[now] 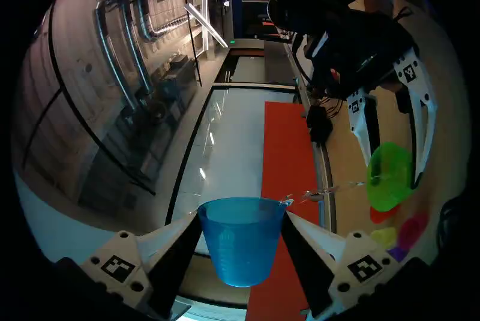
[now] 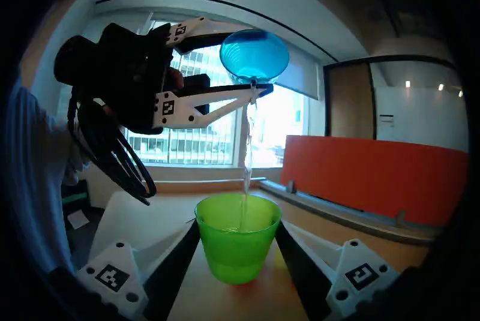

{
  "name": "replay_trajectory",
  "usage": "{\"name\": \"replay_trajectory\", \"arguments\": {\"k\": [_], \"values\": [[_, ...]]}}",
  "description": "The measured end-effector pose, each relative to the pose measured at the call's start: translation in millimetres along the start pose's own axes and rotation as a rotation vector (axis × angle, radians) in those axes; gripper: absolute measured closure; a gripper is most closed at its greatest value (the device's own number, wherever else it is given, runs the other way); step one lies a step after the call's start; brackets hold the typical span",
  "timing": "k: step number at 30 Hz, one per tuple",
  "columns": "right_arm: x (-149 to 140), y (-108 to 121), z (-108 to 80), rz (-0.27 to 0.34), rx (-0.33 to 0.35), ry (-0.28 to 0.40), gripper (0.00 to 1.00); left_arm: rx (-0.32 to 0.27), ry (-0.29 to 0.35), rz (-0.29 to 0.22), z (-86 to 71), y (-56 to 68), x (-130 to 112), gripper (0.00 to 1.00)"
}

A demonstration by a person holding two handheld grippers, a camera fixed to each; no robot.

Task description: Pour water

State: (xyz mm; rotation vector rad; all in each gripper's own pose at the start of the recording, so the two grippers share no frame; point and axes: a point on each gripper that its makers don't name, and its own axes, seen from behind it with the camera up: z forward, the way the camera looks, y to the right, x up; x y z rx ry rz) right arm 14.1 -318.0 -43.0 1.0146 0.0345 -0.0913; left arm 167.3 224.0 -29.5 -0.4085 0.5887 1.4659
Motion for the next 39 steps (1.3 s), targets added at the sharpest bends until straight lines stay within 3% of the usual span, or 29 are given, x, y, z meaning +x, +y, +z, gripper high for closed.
{"name": "replay_trajectory", "arguments": {"k": [27,39], "values": [[1,8,-0.5,0.009,-0.015,0.011,0.12,0.009,0.013,0.174,5.3,-4.3,13,0.13],[2,12,-2.5,0.017,-0.022,0.021,0.12,0.008,0.018,0.201,6.4,1.1,20,0.13]]}}
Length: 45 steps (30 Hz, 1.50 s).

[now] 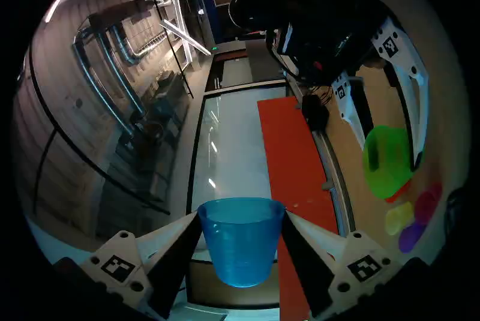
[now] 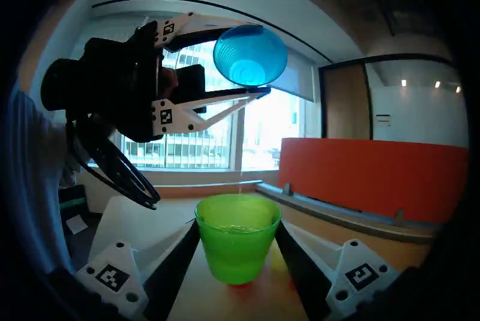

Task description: Pour water

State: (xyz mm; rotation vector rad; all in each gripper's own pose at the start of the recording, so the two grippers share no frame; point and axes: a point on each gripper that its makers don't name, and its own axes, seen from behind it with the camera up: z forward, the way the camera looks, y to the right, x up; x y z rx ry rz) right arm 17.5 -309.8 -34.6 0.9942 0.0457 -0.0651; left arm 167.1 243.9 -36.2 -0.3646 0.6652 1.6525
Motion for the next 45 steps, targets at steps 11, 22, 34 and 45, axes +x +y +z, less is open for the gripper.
{"name": "replay_trajectory", "arguments": {"k": [11,22,34,45], "values": [[1,1,0.2,-0.001,-0.001,0.002,0.12,0.001,0.003,-0.02,1.1,-7.1,-4,0.13],[3,1,-0.8,-0.003,-0.009,0.006,0.12,0.002,-0.022,-0.242,2.2,0.3,-15,0.13],[6,7,-2.3,0.0,-0.021,0.017,0.12,0.013,-0.066,-0.673,-4.1,10.5,-31,0.13],[15,10,-6.3,0.004,-0.029,0.033,0.12,-0.002,-0.113,-1.069,-7.7,15.6,-50,0.13]]}}
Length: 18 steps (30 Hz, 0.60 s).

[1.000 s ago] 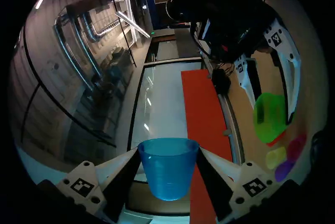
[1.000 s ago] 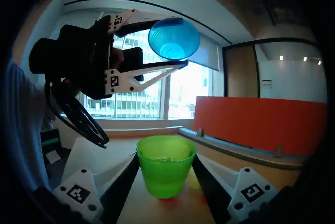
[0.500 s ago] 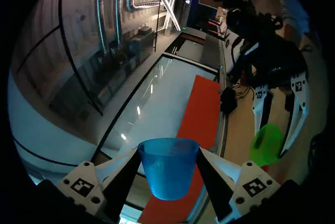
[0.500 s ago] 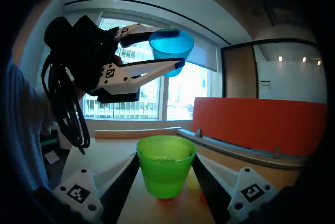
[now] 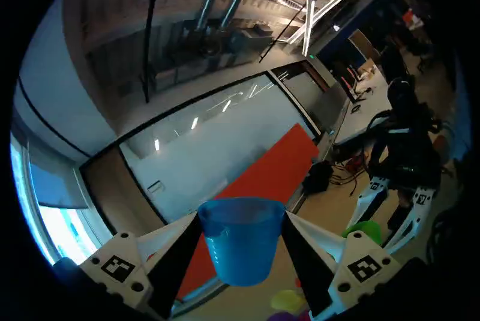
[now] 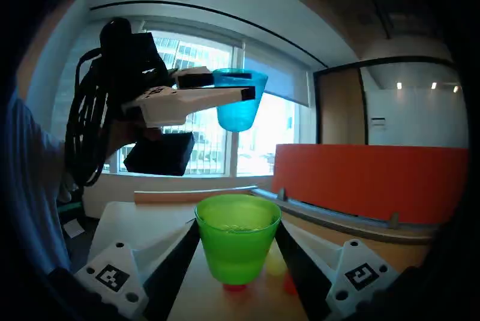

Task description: Pour water

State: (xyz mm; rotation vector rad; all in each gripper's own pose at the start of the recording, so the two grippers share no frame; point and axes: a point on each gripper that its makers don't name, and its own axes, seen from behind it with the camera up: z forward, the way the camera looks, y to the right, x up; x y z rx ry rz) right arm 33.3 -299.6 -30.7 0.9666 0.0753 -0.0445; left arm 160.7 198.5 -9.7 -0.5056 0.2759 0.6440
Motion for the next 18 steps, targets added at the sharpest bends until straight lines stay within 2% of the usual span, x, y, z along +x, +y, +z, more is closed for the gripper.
{"name": "replay_trajectory", "arguments": {"k": [6,11,18], "values": [[5,0,-2.6,0.002,-0.003,0.006,0.12,-0.015,-0.031,-0.152,-1.8,-2.2,-9,0.13],[8,-2,-4.5,0.002,-0.002,0.008,0.12,-0.042,-0.062,-0.263,-3.6,0.8,-15,0.12],[11,-5,-8.3,-0.001,0.0,0.01,0.12,-0.07,-0.078,-0.351,-6.1,3.1,-18,0.11]]}}
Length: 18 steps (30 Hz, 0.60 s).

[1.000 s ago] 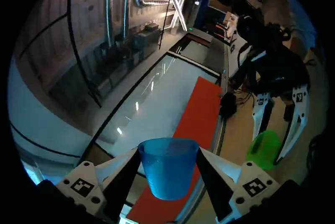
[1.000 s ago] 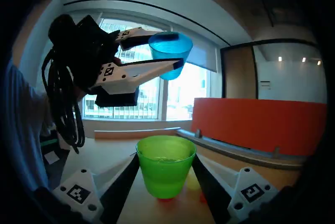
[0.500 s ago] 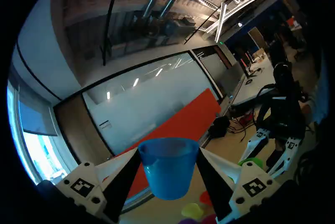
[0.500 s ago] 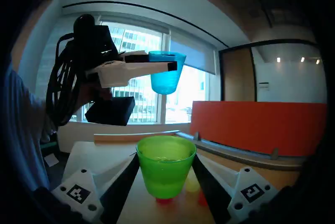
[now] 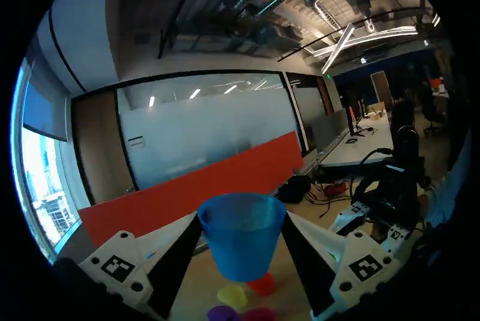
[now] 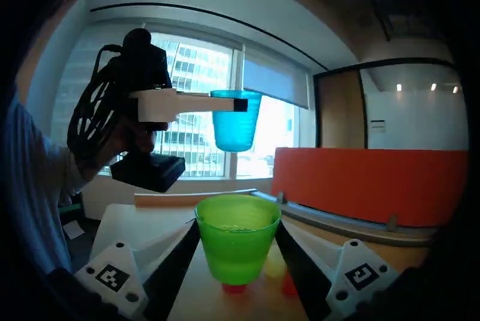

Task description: Pour water

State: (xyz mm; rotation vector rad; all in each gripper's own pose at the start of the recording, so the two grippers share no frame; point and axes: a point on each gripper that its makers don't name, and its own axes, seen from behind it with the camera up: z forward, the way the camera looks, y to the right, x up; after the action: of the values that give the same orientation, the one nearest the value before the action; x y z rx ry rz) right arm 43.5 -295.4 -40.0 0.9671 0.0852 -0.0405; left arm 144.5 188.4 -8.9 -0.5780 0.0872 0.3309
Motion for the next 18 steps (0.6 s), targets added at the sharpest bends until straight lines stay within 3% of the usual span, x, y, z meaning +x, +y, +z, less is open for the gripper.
{"name": "replay_trajectory", "arguments": {"k": [6,18], "values": [[3,-3,-2.2,0.004,0.004,-0.002,0.12,-0.018,-0.008,-0.054,-2.1,1.1,-5,0.11],[-4,-10,-9.2,0.012,0.024,-0.065,0.12,0.0,-0.044,-0.09,-9.8,-5.8,-41,0.12]]}}
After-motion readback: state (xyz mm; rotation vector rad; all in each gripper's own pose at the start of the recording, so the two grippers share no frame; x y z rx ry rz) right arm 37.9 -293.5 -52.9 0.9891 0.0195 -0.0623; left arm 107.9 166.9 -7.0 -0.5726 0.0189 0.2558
